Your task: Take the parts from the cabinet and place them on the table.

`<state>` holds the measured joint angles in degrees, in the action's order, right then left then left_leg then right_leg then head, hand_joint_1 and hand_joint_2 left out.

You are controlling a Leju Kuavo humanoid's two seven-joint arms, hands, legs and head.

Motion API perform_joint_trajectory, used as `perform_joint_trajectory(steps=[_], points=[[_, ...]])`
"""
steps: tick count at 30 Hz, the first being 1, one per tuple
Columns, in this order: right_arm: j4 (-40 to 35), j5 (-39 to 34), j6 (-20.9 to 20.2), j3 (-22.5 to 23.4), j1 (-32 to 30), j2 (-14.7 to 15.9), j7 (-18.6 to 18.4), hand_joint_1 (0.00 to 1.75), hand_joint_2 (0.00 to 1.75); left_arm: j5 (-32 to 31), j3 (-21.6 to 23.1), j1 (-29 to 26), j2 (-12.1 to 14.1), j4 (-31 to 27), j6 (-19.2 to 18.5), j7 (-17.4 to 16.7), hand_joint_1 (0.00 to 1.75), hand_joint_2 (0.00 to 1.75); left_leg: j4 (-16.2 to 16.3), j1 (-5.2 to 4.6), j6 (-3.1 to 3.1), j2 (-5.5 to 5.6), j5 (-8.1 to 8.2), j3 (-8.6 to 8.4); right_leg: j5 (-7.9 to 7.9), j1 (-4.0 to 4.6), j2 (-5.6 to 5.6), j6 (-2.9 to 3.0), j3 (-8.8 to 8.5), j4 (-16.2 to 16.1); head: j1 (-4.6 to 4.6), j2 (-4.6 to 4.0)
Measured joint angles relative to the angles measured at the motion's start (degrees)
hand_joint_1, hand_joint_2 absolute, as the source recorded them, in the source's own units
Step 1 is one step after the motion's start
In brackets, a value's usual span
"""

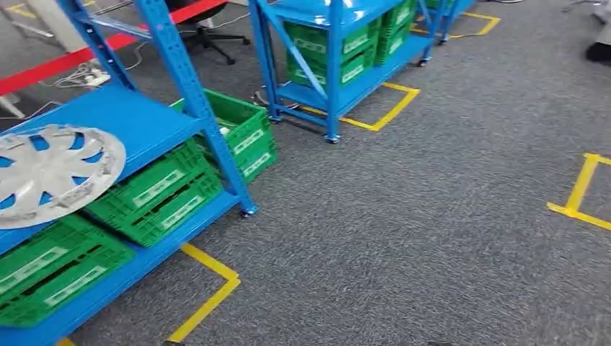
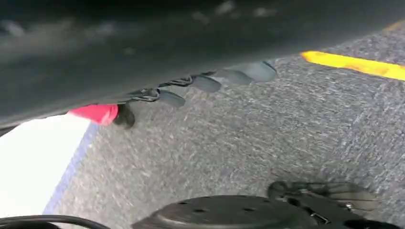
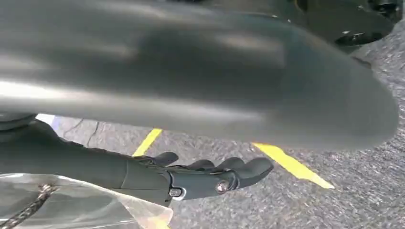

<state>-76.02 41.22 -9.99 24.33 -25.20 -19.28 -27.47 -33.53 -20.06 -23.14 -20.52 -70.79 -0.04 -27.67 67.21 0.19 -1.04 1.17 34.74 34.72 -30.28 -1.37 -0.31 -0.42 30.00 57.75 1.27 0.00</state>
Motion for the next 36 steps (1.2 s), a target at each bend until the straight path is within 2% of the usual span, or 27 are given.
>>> perform_joint_trajectory(steps=[1,2,3,5,6,7,8,11,12,13,14,15,17,18,19,21,22,23,26,27,28,29,30,32,33,34,36], points=[[0.00,-0.06,0.02,0.00,-0.05,0.00,-0.13,0.00,0.00,0.00,0.02,-0.01,0.00,0.00,-0.09,0.00,0.00,0.00,4.88,0.08,-0.12,-0.32,1.88,2.47,-0.15,0.10,-1.04,0.20,0.01,0.00,0.09,0.00],[0.00,-0.09,0.06,0.00,-0.02,0.00,-0.13,0.00,0.00,-0.02,0.02,-0.10,0.00,0.02,-0.15,0.00,0.00,0.00,7.74,0.14,-0.19,-0.40,2.47,4.00,-0.25,0.17,-1.84,0.32,0.01,0.01,0.02,0.00],[0.00,-0.13,0.06,-0.02,0.05,0.00,-0.13,0.00,0.00,-0.04,0.02,-0.27,0.00,0.02,-0.15,0.00,0.00,0.00,7.87,0.17,-0.20,-0.41,1.56,4.18,-0.40,0.21,-2.59,0.33,0.01,0.01,0.07,0.00],[0.00,-0.15,0.06,-0.15,0.08,0.00,-0.13,0.00,0.00,-0.07,0.00,-0.45,0.02,0.02,-0.15,0.00,0.00,0.00,1.68,0.13,0.09,-0.84,-2.91,1.15,-0.86,0.23,-4.03,0.21,-0.10,-0.01,0.07,0.00],[0.00,-0.15,0.04,-0.20,0.08,0.00,-0.15,0.00,0.00,-0.07,0.02,-0.45,0.02,0.02,-0.13,0.00,0.00,0.00,-3.14,0.05,0.39,-2.02,-5.18,-1.36,-1.14,0.23,-4.68,0.05,-0.49,-0.06,0.09,0.00],[0.00,-0.13,0.00,-0.24,0.07,0.00,-0.20,0.00,0.00,-0.07,0.02,-0.40,0.02,0.02,-0.13,0.00,0.00,0.00,-7.34,-0.20,0.85,-4.98,-6.29,-3.67,-1.40,0.30,-5.26,-0.26,-0.98,-0.06,0.09,0.00],[0.00,-0.11,0.00,-0.24,-0.03,0.00,-0.20,0.00,0.00,-0.07,0.04,-0.11,0.02,0.02,-0.09,0.00,0.00,0.00,-9.16,-0.84,1.00,-6.50,-5.37,-4.27,-1.98,0.79,-5.78,-0.77,-1.18,0.24,0.15,0.00],[-0.09,0.13,-0.18,-0.35,0.27,0.00,-0.28,0.00,0.00,-0.04,0.04,-0.36,0.02,0.02,0.09,0.00,0.00,0.00,-8.93,-0.92,1.56,-4.39,-5.45,-3.88,-1.94,0.65,-7.75,-1.40,-2.57,-0.39,0.04,0.00],[-0.30,0.22,-0.26,-0.48,0.40,0.00,-0.28,0.00,0.00,-0.02,0.04,-0.53,-0.02,0.04,0.24,0.00,0.00,0.00,-9.54,-0.60,2.11,-3.57,-5.91,-4.14,-2.16,0.63,-8.11,-1.85,-2.92,-0.40,0.07,0.00],[-0.37,0.31,-0.37,-0.55,0.30,0.02,-0.28,0.00,0.00,0.02,0.06,-0.62,-0.04,0.02,0.30,0.00,0.00,0.00,-9.81,-0.35,2.35,-3.08,-6.21,-4.34,-3.01,0.46,-4.88,-2.16,-2.21,0.52,-0.11,0.00],[-0.42,0.39,-0.46,-0.57,0.27,0.02,-0.20,0.00,0.00,0.04,0.13,-0.50,-0.04,0.02,0.39,0.00,0.00,0.00,-9.81,-0.24,2.64,-2.42,-6.29,-4.22,-4.96,0.30,-2.10,-2.16,-0.79,3.42,-0.41,0.00],[-0.42,0.46,-0.64,-0.57,0.13,0.02,-0.20,0.00,0.00,0.11,0.18,-0.32,-0.04,0.02,0.42,0.00,0.00,0.00,-9.81,-0.22,2.82,-1.60,-6.26,-4.14,-7.27,0.24,-0.68,-2.23,1.68,8.39,-0.57,0.00],[-0.39,0.54,-0.77,-0.57,-0.13,0.02,-0.28,0.00,0.00,0.44,0.42,-0.29,-0.04,0.02,0.44,-0.04,0.00,0.00,-9.80,-0.33,2.91,-0.04,-6.20,-4.17,-9.65,0.28,0.11,-2.33,6.30,16.45,-0.63,0.00],[-0.39,0.55,-0.81,-0.55,-0.18,0.02,-0.28,0.00,0.00,0.46,0.48,-0.37,-0.04,0.04,0.46,-0.11,0.00,0.00,-9.79,-0.37,2.97,0.75,-6.13,-4.30,-8.92,0.27,0.19,-2.34,7.47,17.48,-0.57,0.00],[-0.39,0.57,-0.81,-0.48,-0.18,0.02,-0.28,0.00,0.00,0.46,0.50,-0.43,-0.04,0.04,0.50,-0.11,0.00,0.00,-9.77,-0.37,2.92,1.62,-6.04,-4.48,-6.81,0.28,0.26,-2.27,7.29,15.75,-0.59,0.00],[-0.39,0.61,-0.85,-0.46,-0.17,0.02,-0.26,0.00,0.00,0.52,0.59,-0.43,-0.04,0.04,0.59,-0.15,0.00,0.00,-9.75,-0.29,2.64,3.41,-5.78,-5.05,-0.75,0.18,1.27,-2.07,3.77,6.59,-0.59,0.00],[-0.39,0.70,-0.87,-0.46,-0.19,0.02,-0.26,0.00,0.00,0.52,0.68,-0.43,-0.04,0.04,0.66,-0.17,0.00,0.00,-9.73,-0.26,2.37,4.15,-5.60,-5.17,1.12,0.02,3.30,-1.94,2.06,2.31,-0.63,0.00],[-0.39,0.72,-0.90,-0.44,-0.24,0.02,-0.26,0.00,0.00,0.52,0.72,-0.37,-0.04,0.04,0.72,-0.17,0.00,0.00,-9.34,-0.65,1.93,4.61,-5.28,-4.99,0.25,-0.18,5.70,-1.78,1.43,0.90,-0.63,0.00],[-0.55,1.14,-1.09,-0.39,-0.24,0.02,-0.26,0.00,0.00,0.57,0.98,-0.66,-0.04,0.04,0.85,-0.44,0.00,0.00,-9.57,0.04,1.01,6.45,-5.61,-4.47,0.23,0.30,4.08,-0.97,0.76,0.73,-0.57,0.00],[-0.63,1.38,-1.12,-0.33,-0.21,0.02,-0.22,0.00,0.00,0.59,1.03,-0.81,-0.04,0.04,0.92,-0.61,0.00,0.00,-9.48,0.05,0.69,7.10,-5.50,-4.39,0.45,0.04,3.38,-0.52,0.66,0.34,-0.59,0.00],[-0.72,1.49,-1.23,-0.33,-0.20,0.00,-0.20,0.00,0.00,0.59,1.07,-0.94,-0.04,0.02,0.92,-0.77,0.00,0.00,-8.64,-0.02,0.49,4.99,-4.84,-4.24,0.55,-0.09,2.43,-0.18,0.46,0.08,-0.61,0.00],[-0.81,1.53,-1.25,-0.28,-0.28,0.00,-0.09,0.00,0.00,0.59,1.27,-0.86,-0.02,0.02,0.94,-0.90,0.00,0.00,-6.24,-0.15,0.15,2.11,-3.16,-3.06,0.43,-0.07,1.77,0.20,0.27,-0.12,0.20,0.00],[-0.81,1.55,-1.27,-0.26,-0.41,0.00,-0.09,0.00,0.00,0.59,1.44,-0.70,0.00,0.02,1.01,-0.92,0.00,0.00,-2.29,-0.12,-0.13,0.69,-0.99,-1.08,0.35,0.00,0.77,0.33,0.22,-0.13,0.24,0.00],[-0.81,1.55,-1.40,-0.20,-0.70,0.00,-0.11,0.00,0.00,0.61,1.75,-0.65,0.02,0.02,1.01,-0.96,0.00,0.00,6.65,0.07,-0.48,-0.36,2.57,3.49,0.05,0.12,-1.33,0.57,0.13,-0.12,0.22,0.00],[-0.83,1.60,-1.42,-0.15,-0.69,0.00,-0.11,0.00,0.00,0.61,1.92,-0.75,0.02,0.02,1.01,-1.01,0.00,0.00,8.37,0.14,-0.60,-0.45,2.52,4.42,-0.10,0.15,-2.19,0.57,0.15,-0.12,0.22,0.00],[-0.83,1.75,-1.47,-0.09,-0.65,0.00,-0.09,0.00,0.00,0.61,1.99,-0.89,0.02,0.02,1.03,-1.09,0.00,0.00,7.43,0.17,-0.59,-0.50,1.17,3.94,-0.30,0.17,-2.98,0.55,0.21,-0.12,0.24,0.00],[-0.85,2.19,-1.88,-0.09,-0.62,0.00,0.11,0.00,0.00,0.70,2.01,-1.11,0.04,0.02,1.27,-1.16,0.00,0.00,-0.47,0.11,-0.24,-1.29,-3.66,-0.14,-0.83,0.18,-4.44,0.38,-0.33,-0.13,0.26,0.00]])
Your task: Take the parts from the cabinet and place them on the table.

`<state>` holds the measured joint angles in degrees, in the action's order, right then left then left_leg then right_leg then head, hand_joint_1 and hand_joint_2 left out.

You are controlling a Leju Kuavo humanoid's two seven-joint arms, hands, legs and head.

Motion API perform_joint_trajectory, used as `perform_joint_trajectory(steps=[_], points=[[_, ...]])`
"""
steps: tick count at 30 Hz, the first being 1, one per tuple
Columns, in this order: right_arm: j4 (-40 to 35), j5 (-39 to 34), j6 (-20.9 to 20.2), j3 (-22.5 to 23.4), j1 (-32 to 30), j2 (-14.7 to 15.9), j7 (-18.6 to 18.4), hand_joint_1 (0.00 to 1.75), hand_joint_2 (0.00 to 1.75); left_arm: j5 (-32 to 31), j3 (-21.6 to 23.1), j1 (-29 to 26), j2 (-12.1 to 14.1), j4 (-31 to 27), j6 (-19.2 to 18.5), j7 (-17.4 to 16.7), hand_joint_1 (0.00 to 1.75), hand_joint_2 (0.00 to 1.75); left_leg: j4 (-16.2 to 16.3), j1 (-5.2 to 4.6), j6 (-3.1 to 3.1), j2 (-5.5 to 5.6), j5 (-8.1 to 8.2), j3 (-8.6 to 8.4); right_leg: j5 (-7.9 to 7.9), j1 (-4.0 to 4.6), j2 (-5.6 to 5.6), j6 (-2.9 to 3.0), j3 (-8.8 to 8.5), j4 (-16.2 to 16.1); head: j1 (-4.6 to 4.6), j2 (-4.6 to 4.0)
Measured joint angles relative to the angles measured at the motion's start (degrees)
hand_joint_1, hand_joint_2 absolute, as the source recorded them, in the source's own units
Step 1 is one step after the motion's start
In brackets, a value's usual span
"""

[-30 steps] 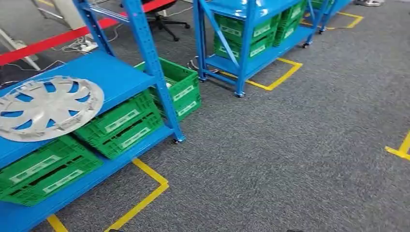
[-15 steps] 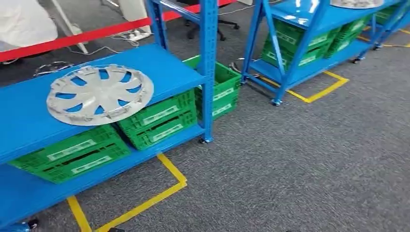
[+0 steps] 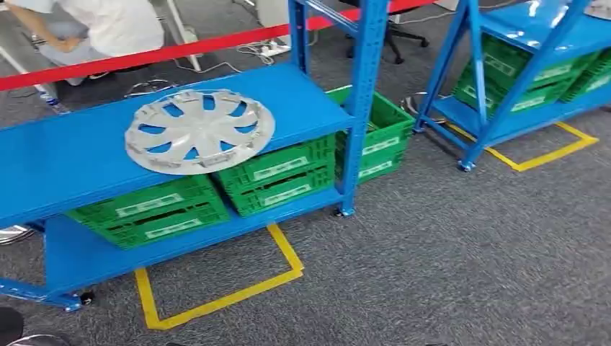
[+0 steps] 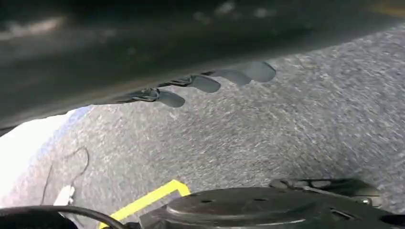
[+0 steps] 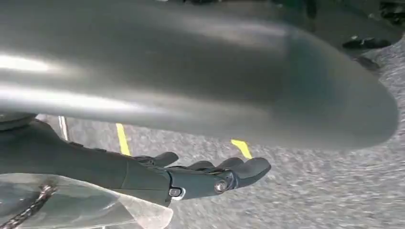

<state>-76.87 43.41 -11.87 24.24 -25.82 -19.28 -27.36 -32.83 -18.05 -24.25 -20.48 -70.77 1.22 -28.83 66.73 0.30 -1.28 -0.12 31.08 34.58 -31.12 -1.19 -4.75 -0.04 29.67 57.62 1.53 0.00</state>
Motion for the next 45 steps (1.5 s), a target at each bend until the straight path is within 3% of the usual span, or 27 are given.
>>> perform_joint_trajectory(steps=[1,2,6,7,8,9,11,12,14,16,17,18,21,22,24,26,28,29,31,32,33,36,37,39,42,43,45], points=[[0.00,0.37,-0.17,0.00,0.02,0.00,0.26,0.00,0.00,0.22,0.15,-0.03,0.00,-0.02,0.07,-0.15,0.00,0.00,-5.20,-0.18,0.45,-1.99,-2.02,-2.81,-0.27,0.02,-0.66,-0.21,-0.47,-0.01,0.00,0.00],[-0.02,0.48,-0.28,0.02,-0.03,0.00,0.50,0.00,0.00,0.44,0.33,0.09,0.00,-0.07,0.17,-0.30,0.00,0.00,-8.50,-0.78,0.75,-5.22,-1.77,-4.42,-0.69,0.41,-1.27,-0.73,-0.91,0.10,0.00,0.00],[-0.02,1.05,-0.90,0.02,0.49,0.00,1.01,0.00,0.00,0.92,0.52,-0.39,-0.04,-0.24,0.77,-1.01,0.00,0.00,-8.94,-0.88,1.76,-2.54,-1.99,-4.07,-0.84,0.53,-3.63,-1.76,-2.49,-0.47,-0.17,0.00],[-0.13,1.27,-0.98,0.02,0.58,0.02,1.09,0.00,0.00,0.94,0.55,-0.60,-0.09,-0.28,0.85,-1.05,0.00,0.00,-9.59,-0.26,2.27,-1.91,-2.54,-4.55,-1.44,0.26,-1.68,-2.26,-1.92,-0.09,-0.20,0.00],[-0.15,1.33,-1.09,0.00,0.57,0.02,1.36,0.00,0.00,0.98,0.65,-0.60,-0.09,-0.35,1.03,-1.09,0.00,0.00,-9.63,-0.21,2.51,-1.42,-2.62,-4.52,-2.85,0.20,1.50,-2.33,-1.32,1.62,-0.50,0.00],[-0.13,1.35,-1.25,0.00,0.47,0.02,1.46,0.00,0.00,1.07,0.77,-0.36,-0.09,-0.37,1.07,-1.14,0.00,0.00,-9.63,-0.17,2.76,-0.60,-2.69,-4.36,-5.03,0.13,3.26,-2.41,0.55,5.56,-0.79,0.00],[-0.09,1.44,-1.31,0.00,0.28,0.02,1.62,0.00,0.00,1.11,1.05,-0.27,-0.09,-0.39,1.16,-1.16,0.00,0.00,-9.63,-0.22,2.90,0.80,-2.63,-4.32,-8.58,0.07,4.47,-2.58,5.42,14.72,-0.87,0.00],[-0.07,1.44,-1.38,0.00,0.25,0.02,1.77,0.00,0.00,1.29,1.09,-0.33,-0.09,-0.37,1.20,-1.22,0.00,0.00,-9.62,-0.23,2.94,1.57,-2.59,-4.40,-8.85,0.08,4.59,-2.66,7.36,17.56,-0.90,0.00],[-0.09,1.46,-1.42,0.09,0.26,0.02,1.88,0.00,0.00,1.59,1.11,-0.44,-0.07,-0.37,1.38,-1.29,0.00,0.00,-9.60,-0.21,2.84,3.36,-2.43,-4.75,-5.04,0.05,4.69,-2.59,7.20,14.59,-0.90,0.00],[-0.09,1.46,-1.46,0.09,0.24,0.04,2.01,0.00,0.00,1.68,1.38,-0.41,-0.09,-0.39,1.46,-1.31,0.00,0.00,-9.57,-0.09,2.39,5.07,-2.14,-5.30,0.96,-0.18,6.43,-2.49,3.23,4.70,-0.90,0.00],[-0.07,1.46,-1.46,0.13,0.22,0.04,2.01,0.00,0.00,1.70,1.42,-0.39,-0.09,-0.39,1.53,-1.29,0.00,0.00,-9.55,-0.06,2.15,5.62,-2.01,-5.18,1.55,-0.49,9.54,-2.39,2.04,1.53,-1.01,0.00],[-0.07,1.46,-1.55,0.15,0.20,0.02,2.01,0.00,0.00,1.70,1.46,-0.26,-0.07,-0.42,1.53,-1.33,0.00,0.00,-9.00,-0.43,1.65,6.55,-1.61,-4.98,1.09,-0.59,9.78,-2.25,1.56,0.49,-0.98,0.00],[-0.11,1.48,-1.68,0.28,0.36,0.02,2.03,0.00,0.00,1.70,1.44,-0.61,-0.07,-0.52,1.60,-1.33,0.00,0.00,-9.50,0.12,0.73,8.10,-2.04,-4.66,1.25,-0.03,8.00,-1.18,0.94,0.69,-0.94,0.00],[-0.11,1.48,-1.70,0.28,0.42,0.00,2.03,0.00,0.00,1.70,1.44,-0.65,-0.02,-0.55,1.59,-1.33,0.00,0.00,-9.25,0.15,0.48,8.48,-1.83,-4.67,1.52,-0.52,7.09,-0.73,0.83,0.17,-1.03,0.00],[-0.13,1.51,-1.73,0.35,0.37,0.00,2.23,0.00,0.00,1.70,1.47,-0.45,-0.02,-0.57,1.59,-1.33,0.00,0.00,-4.47,-0.10,-0.09,2.75,1.32,-2.42,1.34,-0.39,5.43,-0.15,0.41,-0.04,0.13,0.00],[-0.09,1.53,-1.81,0.44,0.14,0.00,2.34,0.00,0.00,1.70,1.49,-0.27,0.00,-0.57,1.59,-1.33,0.00,0.00,4.76,0.05,-0.48,1.06,5.38,2.28,1.05,-0.15,3.43,0.20,0.36,-0.03,0.09,0.00],[-0.09,1.53,-1.81,0.57,0.17,0.00,2.38,0.00,0.00,1.70,1.46,-0.49,0.00,-0.57,1.55,-1.33,0.00,0.00,8.41,0.18,-0.66,0.82,5.52,4.30,0.74,-0.04,1.76,0.23,0.38,-0.03,0.04,0.00],[-0.09,1.53,-1.81,0.57,0.21,0.00,2.43,0.00,0.00,1.70,1.44,-0.59,0.02,-0.57,1.55,-1.33,0.00,0.00,6.49,0.18,-0.58,0.76,3.61,3.36,0.49,-0.01,0.95,0.21,0.46,-0.03,0.04,0.00],[-0.09,1.51,-1.81,0.50,0.32,0.00,2.66,0.00,0.00,1.66,1.42,-0.63,0.02,-0.59,1.57,-1.33,0.00,0.00,-2.91,0.03,-0.05,-0.58,-1.37,-1.48,-0.06,0.04,-0.52,0.02,-0.31,-0.05,0.04,0.00],[-0.09,1.44,-1.79,0.50,0.34,0.00,3.00,0.00,0.00,1.42,1.44,-0.62,0.02,-0.74,1.70,-1.33,0.00,0.00,-7.43,-0.27,0.56,-3.65,-2.60,-4.03,-0.28,0.12,-0.87,-0.28,-0.77,-0.06,0.02,0.00],[-0.09,1.38,-1.77,0.50,0.32,0.00,3.24,0.00,0.00,1.05,1.44,-0.38,0.02,-0.87,1.81,-1.33,0.00,0.00,-8.84,-0.76,0.88,-5.11,-1.81,-4.72,-0.78,0.60,-1.44,-0.84,-0.92,0.13,0.04,0.00],[-0.09,0.83,-1.33,0.33,0.62,0.00,3.67,0.00,0.00,0.30,1.38,-0.65,0.04,-1.01,2.25,-1.86,0.00,0.00,-8.79,-0.91,1.54,-3.54,-1.91,-4.30,-0.63,0.41,-2.59,-1.60,-1.75,-0.49,-0.15,0.00],[-0.11,0.42,-1.01,0.26,0.75,0.00,3.63,0.00,0.00,0.20,1.35,-0.75,0.00,-1.01,2.55,-2.16,0.00,0.00,-9.53,-0.54,2.18,-2.93,-2.44,-4.51,-0.71,0.46,-2.55,-1.99,-2.57,-0.52,-0.09,0.00],[-0.07,-0.13,-0.41,0.24,0.67,0.02,3.21,0.00,0.00,-0.15,1.33,-0.47,-0.04,-1.03,2.73,-3.00,0.00,0.00,-9.96,-0.16,2.63,-2.37,-2.77,-4.73,-3.22,0.22,3.08,-2.36,-0.56,2.79,-0.61,0.00],[0.20,-0.37,0.04,0.26,0.49,0.02,2.34,0.00,0.00,-0.15,1.29,0.10,-0.07,-1.01,2.73,-4.02,0.00,0.00,-9.95,-0.25,2.98,-1.09,-2.64,-4.66,-8.32,0.13,4.61,-2.69,6.53,15.85,-0.92,0.00],[0.30,-0.46,0.17,0.26,0.52,0.02,2.14,0.00,0.00,-0.15,1.22,0.11,-0.06,-0.99,2.78,-4.09,0.00,0.00,-9.95,-0.28,3.03,-0.79,-2.57,-4.79,-7.85,0.12,4.61,-2.74,7.74,17.18,-0.87,0.00],[0.39,-0.53,0.28,0.33,0.59,0.02,1.81,0.00,0.00,-0.09,1.09,0.18,-0.07,-0.98,2.78,-4.09,0.00,0.00,-9.94,-0.25,2.92,-0.17,-2.24,-5.32,-3.18,0.08,4.61,-2.72,6.52,12.41,-0.92,0.00]])
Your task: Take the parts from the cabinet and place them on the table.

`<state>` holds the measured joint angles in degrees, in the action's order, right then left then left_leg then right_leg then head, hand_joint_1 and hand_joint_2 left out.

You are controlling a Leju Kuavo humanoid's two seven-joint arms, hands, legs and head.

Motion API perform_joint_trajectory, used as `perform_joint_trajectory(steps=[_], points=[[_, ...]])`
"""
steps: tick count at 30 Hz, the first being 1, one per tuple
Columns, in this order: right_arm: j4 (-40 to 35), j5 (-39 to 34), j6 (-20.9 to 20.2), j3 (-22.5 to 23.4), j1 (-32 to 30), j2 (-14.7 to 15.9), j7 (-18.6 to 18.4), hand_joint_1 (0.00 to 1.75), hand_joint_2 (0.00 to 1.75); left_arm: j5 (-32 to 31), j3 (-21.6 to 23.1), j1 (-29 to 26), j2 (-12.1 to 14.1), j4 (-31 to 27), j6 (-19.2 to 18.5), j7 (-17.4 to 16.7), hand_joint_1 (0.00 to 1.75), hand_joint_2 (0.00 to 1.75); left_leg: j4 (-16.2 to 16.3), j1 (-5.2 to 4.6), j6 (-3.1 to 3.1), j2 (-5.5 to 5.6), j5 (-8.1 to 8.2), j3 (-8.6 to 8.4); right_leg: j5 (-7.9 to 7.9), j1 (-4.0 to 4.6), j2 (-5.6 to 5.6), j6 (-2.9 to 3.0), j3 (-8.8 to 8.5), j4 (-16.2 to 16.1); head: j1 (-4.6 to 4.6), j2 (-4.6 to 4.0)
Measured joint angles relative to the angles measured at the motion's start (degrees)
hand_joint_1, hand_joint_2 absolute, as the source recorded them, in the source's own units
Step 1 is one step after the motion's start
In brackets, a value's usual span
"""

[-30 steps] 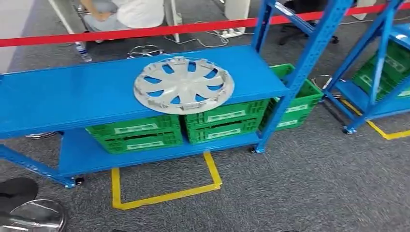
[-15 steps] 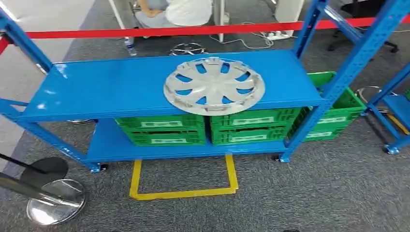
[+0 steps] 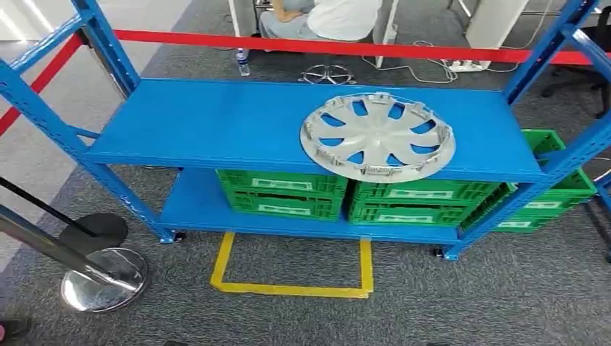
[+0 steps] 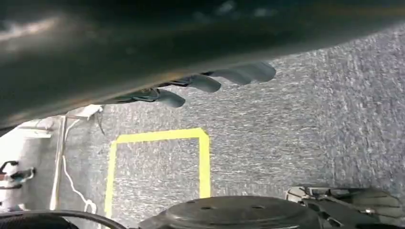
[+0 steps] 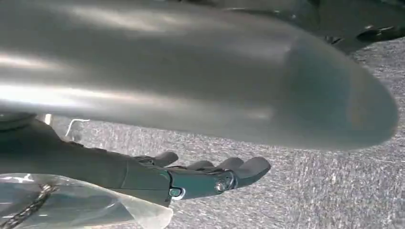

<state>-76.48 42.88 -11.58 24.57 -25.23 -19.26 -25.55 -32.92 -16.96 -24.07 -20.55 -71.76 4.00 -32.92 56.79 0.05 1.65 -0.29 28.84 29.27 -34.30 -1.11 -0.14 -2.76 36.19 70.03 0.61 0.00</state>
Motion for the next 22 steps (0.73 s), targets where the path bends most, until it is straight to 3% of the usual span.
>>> perform_joint_trajectory(steps=[2,3,4,5,6,7,12,16,17,18,19,22], points=[[0.02,-0.11,0.09,0.00,0.06,0.00,-0.13,0.00,0.00,0.31,-0.04,0.06,0.00,0.02,-0.07,0.00,0.00,0.00,0.01,0.06,-0.51,0.44,0.53,-0.72,5.68,-0.12,0.03,0.20,-4.06,-9.90,-0.02,0.00],[0.07,-0.13,0.15,0.00,0.16,0.00,-0.17,0.00,0.00,0.48,-0.13,0.10,0.02,0.02,-0.09,0.00,0.00,0.00,0.25,-0.43,-1.00,0.49,0.91,-0.75,4.75,0.10,0.24,0.31,-4.76,-11.37,-0.06,0.00],[0.09,-0.13,0.18,0.00,0.28,0.00,-0.15,0.00,0.00,0.52,-0.15,0.17,0.02,0.02,-0.11,0.00,0.00,0.00,0.48,-0.42,-1.22,0.68,0.98,-0.59,4.81,-0.03,0.30,0.87,-5.52,-11.86,0.04,0.00],[0.09,-0.17,0.22,-0.02,0.27,0.00,-0.20,0.00,0.00,0.52,-0.15,0.17,0.04,0.02,-0.13,0.00,0.00,0.00,0.60,-0.44,-0.98,0.68,1.14,-0.51,5.15,-0.11,0.29,0.87,-5.33,-12.16,0.13,0.00],[0.09,-0.17,0.20,0.02,0.20,0.00,-0.26,0.00,0.00,0.52,-0.17,0.17,0.07,0.02,-0.13,0.00,0.00,0.00,0.52,-0.44,0.14,0.68,0.66,-0.47,5.13,-0.02,0.30,0.89,-5.31,-12.10,0.15,0.00],[0.09,-0.20,0.24,0.09,0.17,0.00,-0.31,0.00,0.00,0.55,-0.17,0.16,0.09,0.02,-0.13,0.00,0.00,0.00,0.47,-0.43,0.45,0.69,0.77,-0.48,5.12,0.05,0.30,0.92,-5.30,-12.11,0.13,0.00],[0.09,-0.20,0.26,0.11,0.29,0.00,-0.31,0.00,0.00,0.55,-0.24,0.18,0.09,0.02,-0.13,0.00,0.00,0.00,-0.11,-0.32,0.33,0.69,0.69,-0.72,4.78,0.35,0.23,1.64,-5.36,-12.09,0.15,0.00],[0.09,-0.20,0.26,0.15,0.30,0.00,-0.31,0.00,0.00,0.55,-0.28,0.18,0.07,0.02,-0.13,0.00,0.00,0.00,-0.36,-0.02,-1.47,0.69,0.59,-0.73,4.74,0.54,0.21,1.81,-5.32,-12.04,0.15,0.00],[0.09,-0.20,0.26,0.15,0.30,0.00,-0.31,0.00,0.00,0.55,-0.31,0.18,0.07,0.02,-0.13,0.00,0.00,1.75,-0.37,-0.01,-1.53,0.69,0.61,-0.73,4.74,0.56,0.21,1.84,-5.32,-12.04,0.11,0.00],[0.09,-0.20,0.26,0.20,0.29,0.00,-0.31,0.00,0.00,0.55,-0.33,0.18,0.07,0.02,-0.13,0.02,0.00,1.75,-0.37,-0.01,-1.55,0.69,0.62,-0.73,4.75,0.56,0.21,1.86,-5.33,-12.04,0.15,0.00],[0.09,-0.20,0.26,0.20,0.29,0.00,-0.31,0.00,1.75,0.57,-0.35,0.18,0.06,0.02,-0.13,0.02,0.00,1.75,-0.37,-0.01,-1.59,0.69,0.60,-0.72,4.76,0.55,0.21,1.87,-5.34,-12.04,0.13,0.00],[0.09,-0.52,0.50,0.24,0.30,0.00,-0.43,0.00,1.75,1.09,-0.44,0.18,0.04,0.02,-0.13,0.00,0.00,1.75,-0.36,-0.03,-1.92,0.69,0.64,-0.73,4.76,0.52,0.21,1.87,-5.39,-12.04,0.11,0.00]])
